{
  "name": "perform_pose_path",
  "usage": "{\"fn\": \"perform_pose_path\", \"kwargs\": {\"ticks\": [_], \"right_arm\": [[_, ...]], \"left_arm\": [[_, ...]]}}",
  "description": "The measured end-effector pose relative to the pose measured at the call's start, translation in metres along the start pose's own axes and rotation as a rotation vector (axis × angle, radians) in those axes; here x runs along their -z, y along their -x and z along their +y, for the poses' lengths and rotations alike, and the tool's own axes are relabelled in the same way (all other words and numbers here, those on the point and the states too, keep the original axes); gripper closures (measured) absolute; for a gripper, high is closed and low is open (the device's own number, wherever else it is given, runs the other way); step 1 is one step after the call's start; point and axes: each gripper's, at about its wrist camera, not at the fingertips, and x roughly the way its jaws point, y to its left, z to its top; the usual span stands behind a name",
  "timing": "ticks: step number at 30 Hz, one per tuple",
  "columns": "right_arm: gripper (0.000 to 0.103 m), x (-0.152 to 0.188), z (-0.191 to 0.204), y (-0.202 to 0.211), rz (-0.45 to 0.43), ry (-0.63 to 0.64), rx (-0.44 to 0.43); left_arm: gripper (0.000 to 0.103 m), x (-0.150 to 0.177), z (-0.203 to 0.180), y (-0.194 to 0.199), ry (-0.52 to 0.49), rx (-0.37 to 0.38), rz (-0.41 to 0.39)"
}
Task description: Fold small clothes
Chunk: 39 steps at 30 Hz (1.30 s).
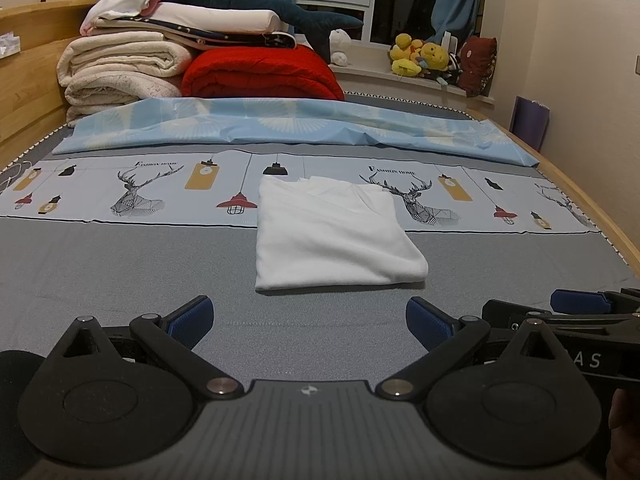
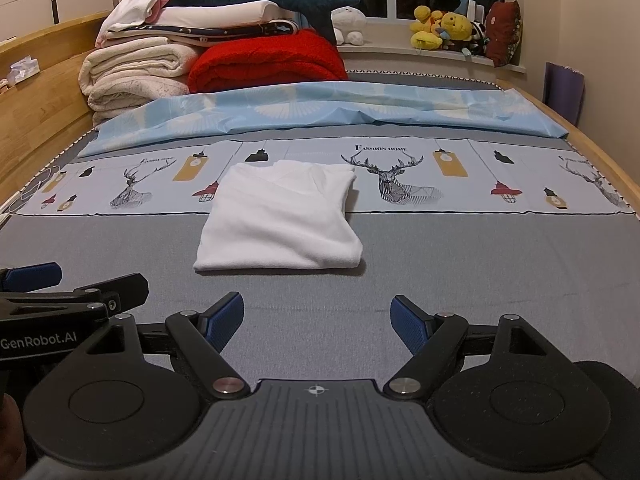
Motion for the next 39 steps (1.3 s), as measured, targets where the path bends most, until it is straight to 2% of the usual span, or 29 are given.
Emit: {"fn": "perform_pose_path", "kwargs": {"ticks": [39], "right_arm": [[0.022,0.0023,0.0018,-0.0018,0.005,-0.005,0.000]], "left_arm": [[0.001,0.0002,-0.0012,0.0000,0.000,-0.001,0.000]]}}
